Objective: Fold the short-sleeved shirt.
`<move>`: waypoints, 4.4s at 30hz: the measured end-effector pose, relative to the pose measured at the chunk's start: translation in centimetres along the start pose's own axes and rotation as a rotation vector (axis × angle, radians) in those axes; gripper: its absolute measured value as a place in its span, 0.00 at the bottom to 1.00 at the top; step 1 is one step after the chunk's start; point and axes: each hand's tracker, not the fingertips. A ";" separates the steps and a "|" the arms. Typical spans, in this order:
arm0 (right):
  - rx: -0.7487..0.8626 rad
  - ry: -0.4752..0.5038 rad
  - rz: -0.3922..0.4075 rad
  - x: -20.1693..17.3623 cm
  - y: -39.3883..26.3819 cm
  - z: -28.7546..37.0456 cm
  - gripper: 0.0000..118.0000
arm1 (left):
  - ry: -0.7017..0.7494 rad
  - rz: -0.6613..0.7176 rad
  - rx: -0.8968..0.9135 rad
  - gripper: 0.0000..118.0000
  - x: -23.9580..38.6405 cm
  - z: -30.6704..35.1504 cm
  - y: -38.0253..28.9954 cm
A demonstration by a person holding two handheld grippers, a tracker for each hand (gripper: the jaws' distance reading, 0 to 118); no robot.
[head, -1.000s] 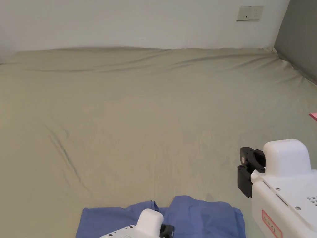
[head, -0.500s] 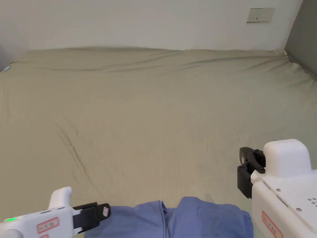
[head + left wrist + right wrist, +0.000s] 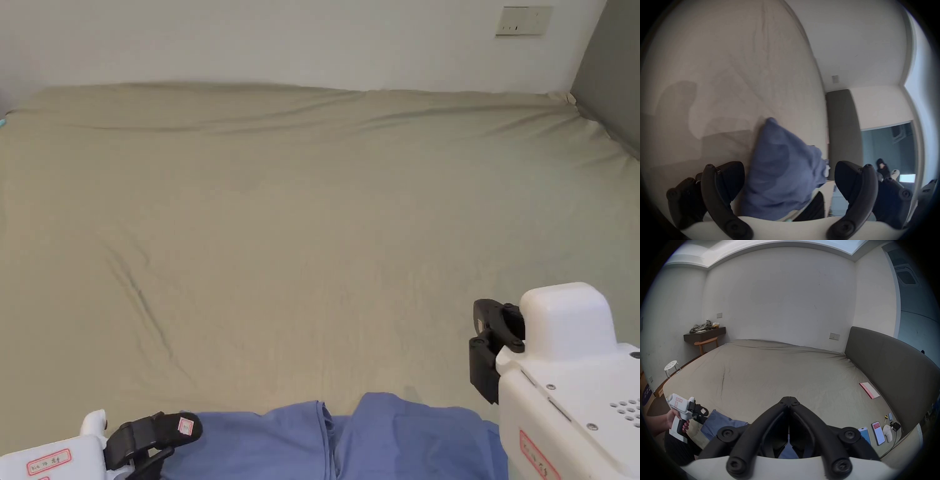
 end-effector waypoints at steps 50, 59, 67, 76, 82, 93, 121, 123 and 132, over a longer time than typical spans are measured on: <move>-0.014 0.068 0.008 -1.4 -0.1 -0.9 0.02 | 0.749 -0.591 0.048 0.15 16.4 -3.0 -1.0; -0.026 0.026 -0.027 0.9 -1.0 -0.3 0.02 | 0.772 -0.483 -0.013 0.16 11.9 -11.2 -2.9; -0.036 0.006 -0.062 1.8 -1.3 -0.9 0.02 | 0.393 -0.349 -0.109 0.98 13.7 -12.1 -3.9; -0.030 0.004 -0.056 1.6 -1.2 -0.4 0.02 | 0.457 -0.557 0.108 0.06 15.6 -6.7 -3.0; -0.031 0.023 -0.062 1.0 -1.2 0.1 0.02 | 0.759 -0.826 0.290 0.00 12.7 -7.3 -5.6; -0.027 0.043 -0.089 1.7 -0.9 1.0 0.02 | 0.894 -1.052 0.135 0.00 8.9 -14.7 -9.2; -0.086 0.304 0.088 -7.9 -1.3 -7.2 0.02 | 0.732 -0.922 0.423 0.00 12.6 2.1 -6.5; -0.142 0.391 0.103 -9.9 -2.8 -9.6 0.02 | 0.758 -0.869 0.444 0.00 11.6 3.8 -5.3; -0.595 0.507 0.181 -16.7 -12.0 -18.3 0.02 | 0.723 -0.691 0.353 0.00 6.9 5.9 -2.5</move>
